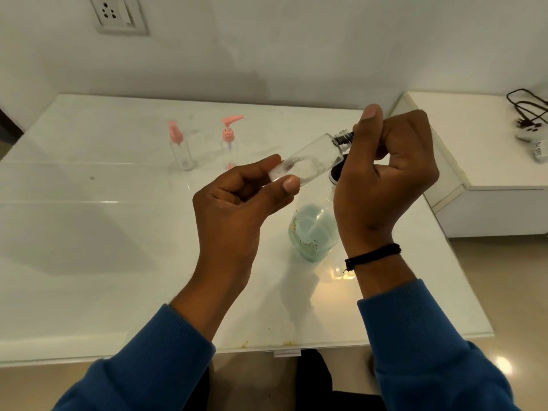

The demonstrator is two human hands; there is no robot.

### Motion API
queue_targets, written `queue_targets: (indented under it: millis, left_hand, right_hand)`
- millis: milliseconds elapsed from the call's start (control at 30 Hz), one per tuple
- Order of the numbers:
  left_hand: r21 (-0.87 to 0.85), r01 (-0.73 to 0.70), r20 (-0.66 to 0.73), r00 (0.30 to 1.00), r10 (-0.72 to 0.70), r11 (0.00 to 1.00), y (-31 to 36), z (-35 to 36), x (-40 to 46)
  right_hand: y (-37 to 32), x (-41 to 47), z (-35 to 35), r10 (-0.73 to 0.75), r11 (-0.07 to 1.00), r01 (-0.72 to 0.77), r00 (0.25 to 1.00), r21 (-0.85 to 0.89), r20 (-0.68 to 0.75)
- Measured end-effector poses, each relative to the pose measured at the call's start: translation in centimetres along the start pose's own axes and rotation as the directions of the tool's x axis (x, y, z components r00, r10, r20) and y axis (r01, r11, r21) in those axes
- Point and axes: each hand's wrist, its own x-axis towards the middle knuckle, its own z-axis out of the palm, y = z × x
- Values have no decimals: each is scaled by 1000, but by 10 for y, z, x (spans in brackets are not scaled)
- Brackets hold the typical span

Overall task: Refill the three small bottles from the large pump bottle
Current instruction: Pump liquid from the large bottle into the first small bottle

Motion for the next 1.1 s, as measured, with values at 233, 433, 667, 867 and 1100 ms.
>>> queue_targets:
  millis: [233,433,667,867,1100]
  left_hand:
    - [12,-1,-4,1000,1,1000,-1,0,-1]
    - [2,-1,-3,1000,1,1000,1,1,-1]
    - [-7,8,-5,1000,-8,1000,2,2,-1]
    - [7,6,-8,1000,-6,1000,2,3,-1]
    - [-1,4,-6,1000,-4,1000,2,3,-1]
  right_hand:
    - [3,-3,0,15,1000,-15,1000,22,11]
    - [1,-1,-1,6,999,-6,1000,41,1]
    - [1,1,0,2,1000,-2,1000,14,13]
    - [3,-2,-2,12,999,-12,1000,38,14]
    - [3,2,-2,1,1000,-2,1000,28,17]
